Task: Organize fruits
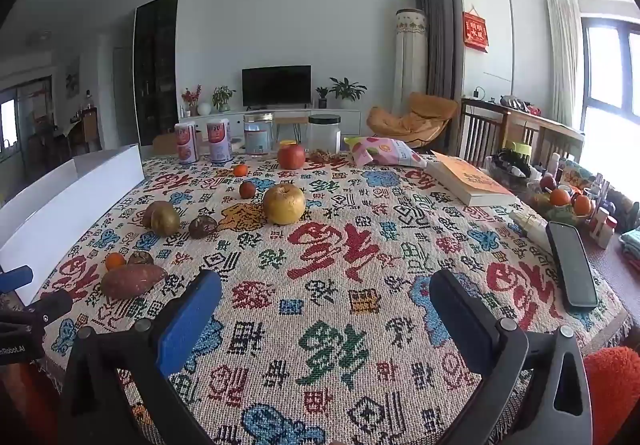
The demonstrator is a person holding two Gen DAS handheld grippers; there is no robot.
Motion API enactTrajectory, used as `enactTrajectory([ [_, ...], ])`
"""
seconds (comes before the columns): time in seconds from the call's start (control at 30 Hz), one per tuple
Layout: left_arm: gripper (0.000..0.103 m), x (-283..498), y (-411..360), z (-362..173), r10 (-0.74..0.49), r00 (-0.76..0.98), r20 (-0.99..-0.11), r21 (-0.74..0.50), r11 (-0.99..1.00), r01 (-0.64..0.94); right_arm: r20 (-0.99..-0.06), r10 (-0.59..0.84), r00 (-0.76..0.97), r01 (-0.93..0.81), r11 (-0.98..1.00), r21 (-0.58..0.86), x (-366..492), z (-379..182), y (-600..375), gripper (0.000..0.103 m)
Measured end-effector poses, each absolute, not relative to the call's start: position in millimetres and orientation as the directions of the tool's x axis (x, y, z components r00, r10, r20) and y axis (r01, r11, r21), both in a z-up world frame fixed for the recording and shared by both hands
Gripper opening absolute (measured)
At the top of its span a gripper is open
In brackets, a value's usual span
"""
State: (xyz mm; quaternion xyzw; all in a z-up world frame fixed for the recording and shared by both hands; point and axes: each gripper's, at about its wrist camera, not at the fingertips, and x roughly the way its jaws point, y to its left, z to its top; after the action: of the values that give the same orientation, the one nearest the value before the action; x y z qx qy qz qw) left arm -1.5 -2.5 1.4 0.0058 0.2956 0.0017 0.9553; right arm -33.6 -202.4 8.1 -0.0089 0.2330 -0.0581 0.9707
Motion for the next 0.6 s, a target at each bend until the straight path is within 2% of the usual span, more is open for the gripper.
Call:
enactTrajectory([
  [0.1, 0.102, -10, -13, -5, 0.039, 0.837, -0.546, 0.056, 0.998, -0.009, -0.494, -0.069, 0.867, 0.069, 0.997, -0.018, -33, 6, -204, 0.103],
  [0.17, 0.102, -5, -4, -11, 0.021, 0.814, -0.581, 0.028, 1.0, -0.006, -0.521, -0.029, 0.853, 0.037, 0.999, 0.005, -29, 0, -205, 0.103],
  [0.3, 0.102, 6, 1, -16, 0.026, 0.784, -0.62, 0.026, 1.0, -0.012, -0.504, -0.047, 0.863, 0.027, 0.998, -0.048, -26, -9, -192, 0.103],
  [0.6, 0.102, 10, 3, -25, 0.037, 0.787, -0.616, 0.03, 0.999, -0.024, -0.516, -0.04, 0.856, -0.01, 0.996, -0.093, -13, -26, -178, 0.103],
])
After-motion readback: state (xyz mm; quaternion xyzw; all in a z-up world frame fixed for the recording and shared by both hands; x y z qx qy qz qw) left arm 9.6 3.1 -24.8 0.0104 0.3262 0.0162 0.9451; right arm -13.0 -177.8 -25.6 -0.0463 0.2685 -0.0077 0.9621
